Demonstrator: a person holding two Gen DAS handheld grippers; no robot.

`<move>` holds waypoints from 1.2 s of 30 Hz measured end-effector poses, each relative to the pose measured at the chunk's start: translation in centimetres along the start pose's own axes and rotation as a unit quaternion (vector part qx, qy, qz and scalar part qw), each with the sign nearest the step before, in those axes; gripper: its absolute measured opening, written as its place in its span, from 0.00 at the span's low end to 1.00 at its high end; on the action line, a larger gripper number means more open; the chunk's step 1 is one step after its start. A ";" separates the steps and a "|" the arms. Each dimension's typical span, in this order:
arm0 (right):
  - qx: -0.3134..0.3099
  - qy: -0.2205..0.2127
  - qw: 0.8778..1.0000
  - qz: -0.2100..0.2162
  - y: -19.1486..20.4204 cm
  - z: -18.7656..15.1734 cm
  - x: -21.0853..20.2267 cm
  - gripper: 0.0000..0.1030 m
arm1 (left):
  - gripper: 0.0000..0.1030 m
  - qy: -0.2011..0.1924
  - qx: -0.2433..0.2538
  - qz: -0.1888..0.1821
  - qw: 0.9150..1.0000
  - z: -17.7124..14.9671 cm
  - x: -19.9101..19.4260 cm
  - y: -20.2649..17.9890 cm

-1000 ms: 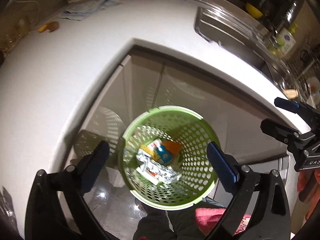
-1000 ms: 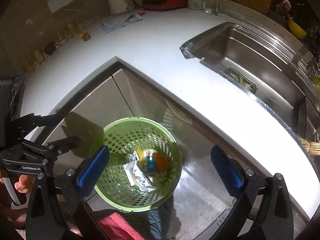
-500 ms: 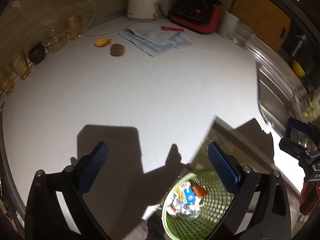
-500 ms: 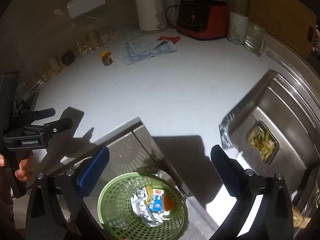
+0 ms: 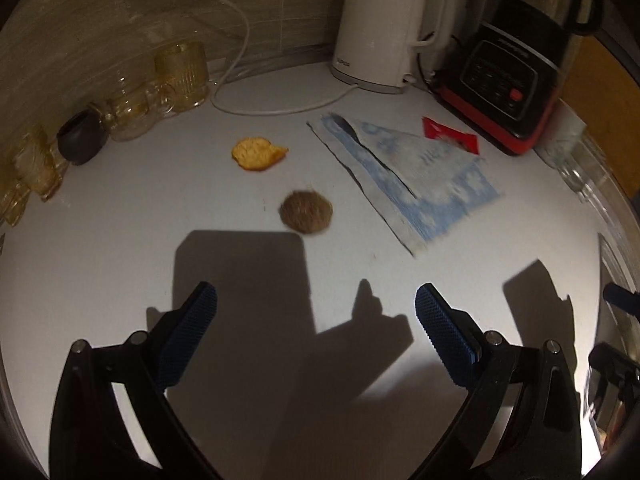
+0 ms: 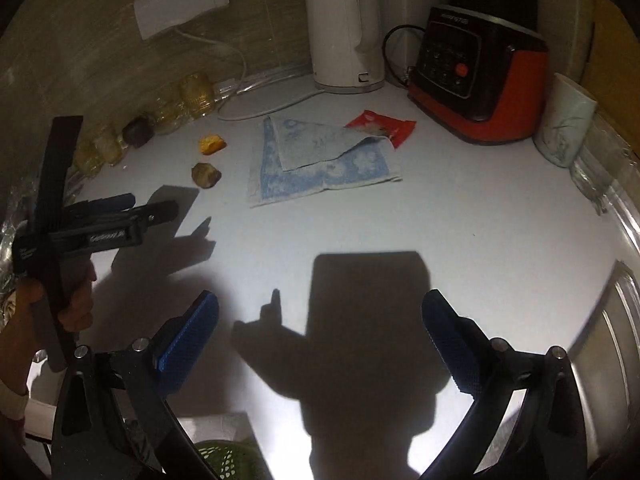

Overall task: Collect trash
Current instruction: 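Move both tools back to the counter toward the brown ball and cloth, then grasp the brown round ball with the left tool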

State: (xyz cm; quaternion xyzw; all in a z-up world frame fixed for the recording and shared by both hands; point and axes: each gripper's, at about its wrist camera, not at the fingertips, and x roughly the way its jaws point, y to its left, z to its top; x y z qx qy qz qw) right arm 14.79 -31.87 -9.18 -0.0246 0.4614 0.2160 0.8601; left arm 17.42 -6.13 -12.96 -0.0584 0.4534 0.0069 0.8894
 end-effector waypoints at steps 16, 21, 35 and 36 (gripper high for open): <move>-0.012 0.023 0.999 0.033 -2.2 2.8 5.3 0.98 | 0.59 0.025 -0.013 0.059 0.998 3.9 6.2 -0.5; -0.031 0.028 0.998 0.040 -1.9 4.1 6.4 0.98 | 0.37 0.020 -0.012 0.057 0.998 4.0 6.1 -0.9; -0.233 0.067 0.965 0.097 3.9 12.1 15.0 0.98 | 0.36 0.018 -0.031 0.052 0.998 3.0 5.1 -0.9; -0.245 0.067 0.962 0.097 4.3 12.3 15.3 0.98 | 0.36 0.017 -0.032 0.051 0.998 2.9 5.0 -0.8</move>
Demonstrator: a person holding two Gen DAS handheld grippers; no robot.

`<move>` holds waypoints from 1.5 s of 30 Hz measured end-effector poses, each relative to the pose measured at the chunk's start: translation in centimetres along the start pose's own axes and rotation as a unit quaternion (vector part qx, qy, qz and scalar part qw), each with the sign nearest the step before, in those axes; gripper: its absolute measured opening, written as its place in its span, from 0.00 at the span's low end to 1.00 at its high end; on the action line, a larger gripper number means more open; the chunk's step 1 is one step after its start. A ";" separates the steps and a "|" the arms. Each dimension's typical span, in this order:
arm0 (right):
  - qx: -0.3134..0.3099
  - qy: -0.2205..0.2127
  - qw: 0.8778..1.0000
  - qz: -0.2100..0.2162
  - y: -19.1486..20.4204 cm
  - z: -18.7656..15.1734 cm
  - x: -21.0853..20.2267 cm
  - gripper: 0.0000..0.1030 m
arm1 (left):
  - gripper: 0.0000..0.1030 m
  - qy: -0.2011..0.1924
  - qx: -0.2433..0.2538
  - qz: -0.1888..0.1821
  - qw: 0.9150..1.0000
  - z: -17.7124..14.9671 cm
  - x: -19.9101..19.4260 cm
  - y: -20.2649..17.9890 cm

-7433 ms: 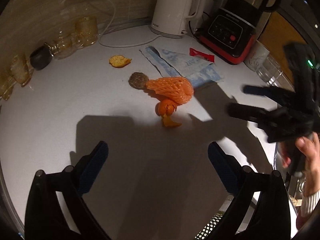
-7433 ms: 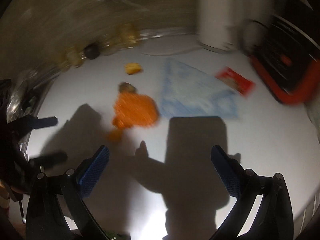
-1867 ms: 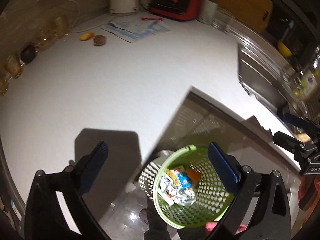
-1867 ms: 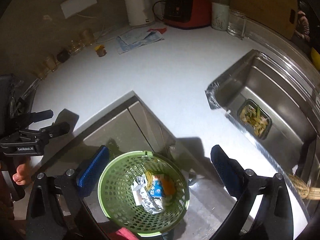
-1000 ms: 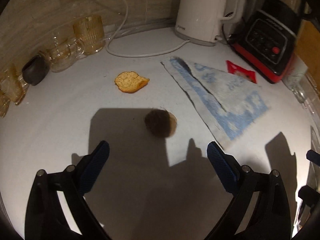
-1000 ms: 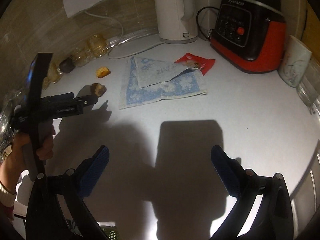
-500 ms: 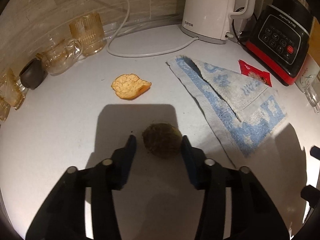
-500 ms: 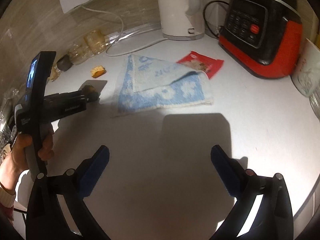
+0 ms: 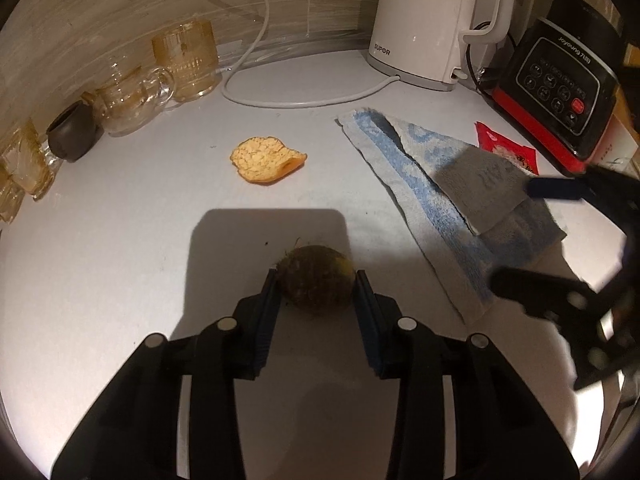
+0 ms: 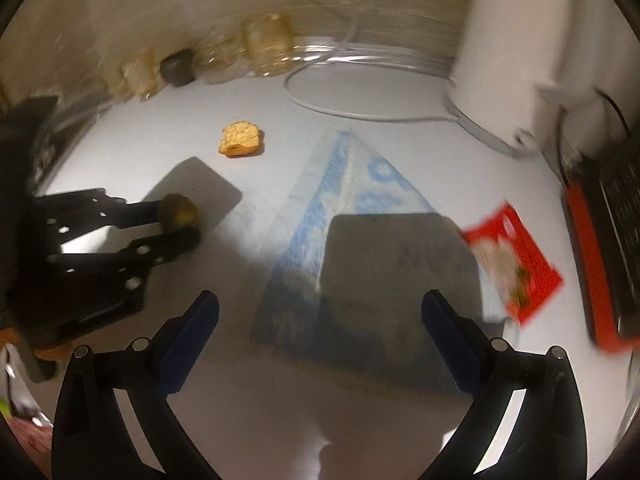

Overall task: Collect trash
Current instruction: 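Grasp the brown round ball with the left tool, then grasp the blue-and-white cloth with the right tool while the left tool holds the ball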

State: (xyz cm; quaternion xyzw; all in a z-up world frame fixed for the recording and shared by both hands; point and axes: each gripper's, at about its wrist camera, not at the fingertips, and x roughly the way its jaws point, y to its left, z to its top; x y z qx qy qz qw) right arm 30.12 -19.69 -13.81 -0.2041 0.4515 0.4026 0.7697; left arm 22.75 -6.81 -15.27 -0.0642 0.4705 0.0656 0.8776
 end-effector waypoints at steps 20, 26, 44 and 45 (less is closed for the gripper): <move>-0.077 0.065 0.995 -0.020 0.1 4.0 3.8 0.15 | 0.36 -0.006 -0.015 -0.007 1.000 -0.5 -0.5 0.2; -0.089 0.044 0.994 -0.044 0.7 4.0 2.6 0.13 | 0.36 -0.005 -0.014 -0.008 1.000 -0.5 -0.5 0.3; -0.006 -0.097 0.995 -0.026 -1.1 4.4 -10.6 0.12 | 0.35 -0.051 -0.004 -0.035 0.998 0.4 -5.3 0.2; -0.001 -0.105 0.994 -0.028 -0.7 4.0 -11.6 0.12 | 0.35 -0.054 0.002 -0.037 0.998 0.3 -6.0 0.0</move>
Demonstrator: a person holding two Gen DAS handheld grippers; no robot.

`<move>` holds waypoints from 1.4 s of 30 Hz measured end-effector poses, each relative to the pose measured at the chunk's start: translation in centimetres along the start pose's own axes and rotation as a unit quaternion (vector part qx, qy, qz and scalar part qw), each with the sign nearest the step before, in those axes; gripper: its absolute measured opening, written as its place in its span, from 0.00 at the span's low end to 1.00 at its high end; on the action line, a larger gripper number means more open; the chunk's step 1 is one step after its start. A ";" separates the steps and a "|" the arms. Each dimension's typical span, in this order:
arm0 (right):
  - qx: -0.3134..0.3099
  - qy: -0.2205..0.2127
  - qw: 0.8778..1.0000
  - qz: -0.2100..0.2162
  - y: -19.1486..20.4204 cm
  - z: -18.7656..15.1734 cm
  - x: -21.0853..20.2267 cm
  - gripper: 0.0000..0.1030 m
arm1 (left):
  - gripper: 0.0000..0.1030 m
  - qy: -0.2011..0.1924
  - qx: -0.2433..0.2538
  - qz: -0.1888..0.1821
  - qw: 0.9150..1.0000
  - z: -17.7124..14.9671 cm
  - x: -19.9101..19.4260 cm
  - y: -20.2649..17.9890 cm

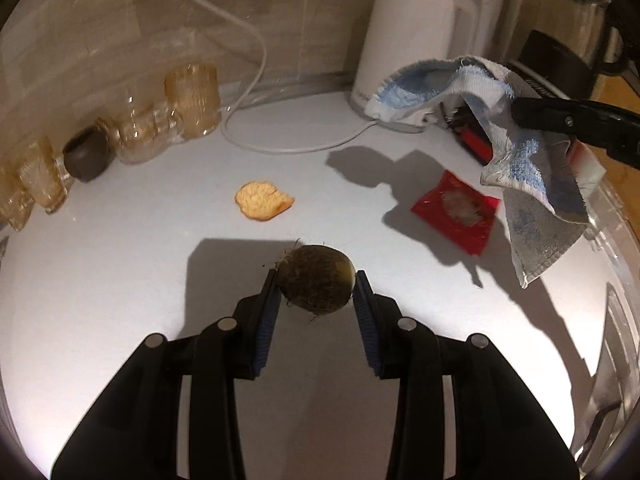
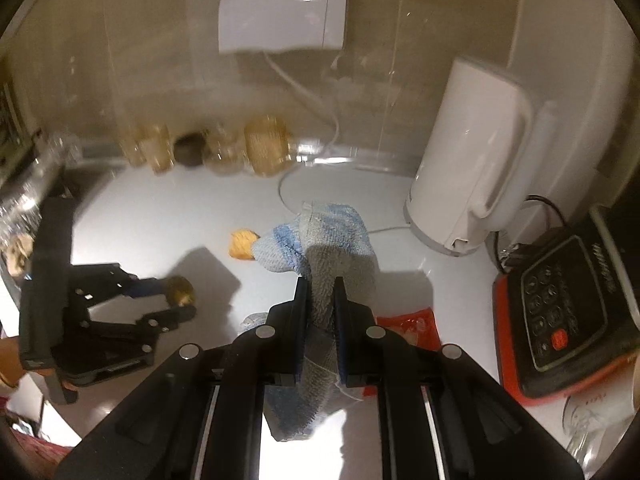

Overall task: Collect trash
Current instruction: 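Grasp the blue-and-white cloth with the right tool while the left tool holds the ball, then carry the ball and cloth over the green basket with both tools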

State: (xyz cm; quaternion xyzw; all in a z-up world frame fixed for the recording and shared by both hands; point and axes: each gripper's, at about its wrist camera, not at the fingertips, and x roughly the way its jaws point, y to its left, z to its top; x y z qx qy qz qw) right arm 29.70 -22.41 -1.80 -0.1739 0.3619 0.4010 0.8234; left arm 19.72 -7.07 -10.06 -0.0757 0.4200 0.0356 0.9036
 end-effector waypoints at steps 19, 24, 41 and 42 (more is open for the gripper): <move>0.168 -0.001 0.985 -0.043 14.7 -16.5 -15.1 0.12 | 0.35 0.049 0.115 -0.089 0.988 -13.4 -15.5 -4.5; 0.218 0.011 0.973 -0.069 19.8 -22.5 -18.2 0.12 | 0.35 0.062 0.167 -0.117 0.977 -19.1 -18.8 -5.3; 0.349 0.054 0.929 -0.108 30.9 -35.8 -20.7 0.13 | 0.35 0.115 0.263 -0.178 0.941 -31.4 -21.2 -5.6; 0.352 0.055 0.928 -0.110 31.2 -36.1 -20.9 0.13 | 0.35 0.119 0.264 -0.181 0.940 -31.6 -20.9 -5.7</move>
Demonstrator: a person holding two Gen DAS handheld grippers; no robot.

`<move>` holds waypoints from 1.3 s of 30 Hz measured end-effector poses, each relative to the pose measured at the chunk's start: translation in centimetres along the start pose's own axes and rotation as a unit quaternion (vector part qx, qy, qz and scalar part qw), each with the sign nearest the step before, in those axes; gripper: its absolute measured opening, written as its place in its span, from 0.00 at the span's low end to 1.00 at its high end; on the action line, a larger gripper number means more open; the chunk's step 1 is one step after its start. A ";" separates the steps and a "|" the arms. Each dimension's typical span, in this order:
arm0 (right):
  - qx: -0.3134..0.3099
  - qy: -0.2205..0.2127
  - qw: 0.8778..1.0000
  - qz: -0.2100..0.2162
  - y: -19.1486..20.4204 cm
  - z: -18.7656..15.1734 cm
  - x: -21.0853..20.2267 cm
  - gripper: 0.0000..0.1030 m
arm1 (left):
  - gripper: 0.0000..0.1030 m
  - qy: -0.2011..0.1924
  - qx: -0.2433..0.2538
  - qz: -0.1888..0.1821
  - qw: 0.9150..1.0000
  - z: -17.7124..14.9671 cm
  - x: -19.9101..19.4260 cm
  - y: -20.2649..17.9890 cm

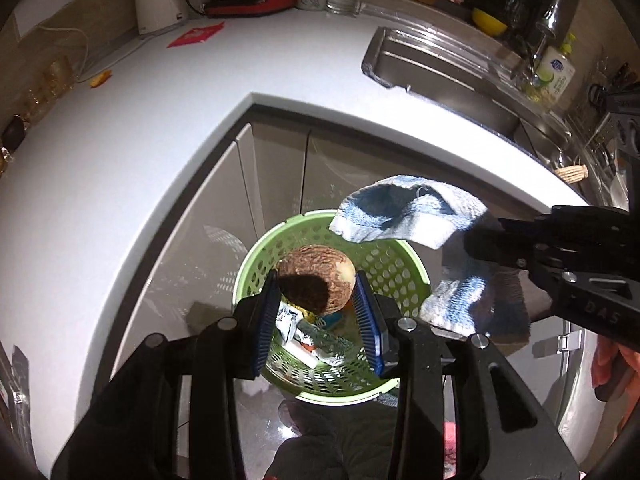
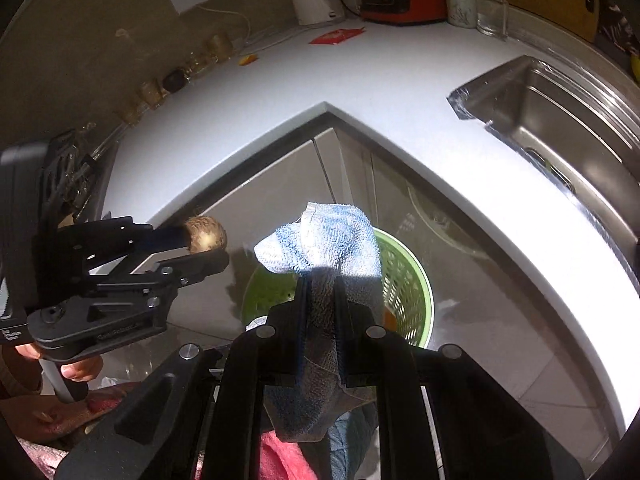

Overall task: Collect trash
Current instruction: 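Carry the ball and cloth over the green basket with both tools, then open the left tool to drop the brown ball into the basket, then open the right tool to drop the cloth into the basket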

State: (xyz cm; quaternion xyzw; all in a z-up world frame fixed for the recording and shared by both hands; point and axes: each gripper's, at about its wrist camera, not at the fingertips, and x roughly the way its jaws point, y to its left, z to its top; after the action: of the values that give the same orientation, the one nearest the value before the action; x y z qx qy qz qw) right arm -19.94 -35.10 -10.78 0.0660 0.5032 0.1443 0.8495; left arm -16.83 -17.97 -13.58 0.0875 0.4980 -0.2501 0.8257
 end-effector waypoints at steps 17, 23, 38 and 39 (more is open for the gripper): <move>0.026 0.008 0.999 -0.023 -1.7 0.1 0.8 0.13 | 0.36 0.077 -0.004 -0.046 0.996 -1.0 7.5 0.1; 0.025 0.014 0.999 -0.020 -1.9 0.8 1.5 0.13 | 0.65 0.062 0.004 -0.033 0.998 -0.6 6.7 0.0; 0.019 0.030 0.999 -0.010 -1.2 1.2 4.3 0.13 | 0.81 0.010 -0.003 -0.007 1.000 0.3 1.0 1.8; 0.018 0.033 0.999 -0.010 -1.0 1.1 4.8 0.13 | 0.81 0.006 -0.005 -0.004 1.000 0.1 0.5 2.1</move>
State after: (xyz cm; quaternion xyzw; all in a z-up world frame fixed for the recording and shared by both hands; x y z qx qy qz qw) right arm -16.63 -34.58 -14.48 0.0713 0.5337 0.1291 0.8327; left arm -15.50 -16.38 -14.14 0.0830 0.5045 -0.2500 0.8223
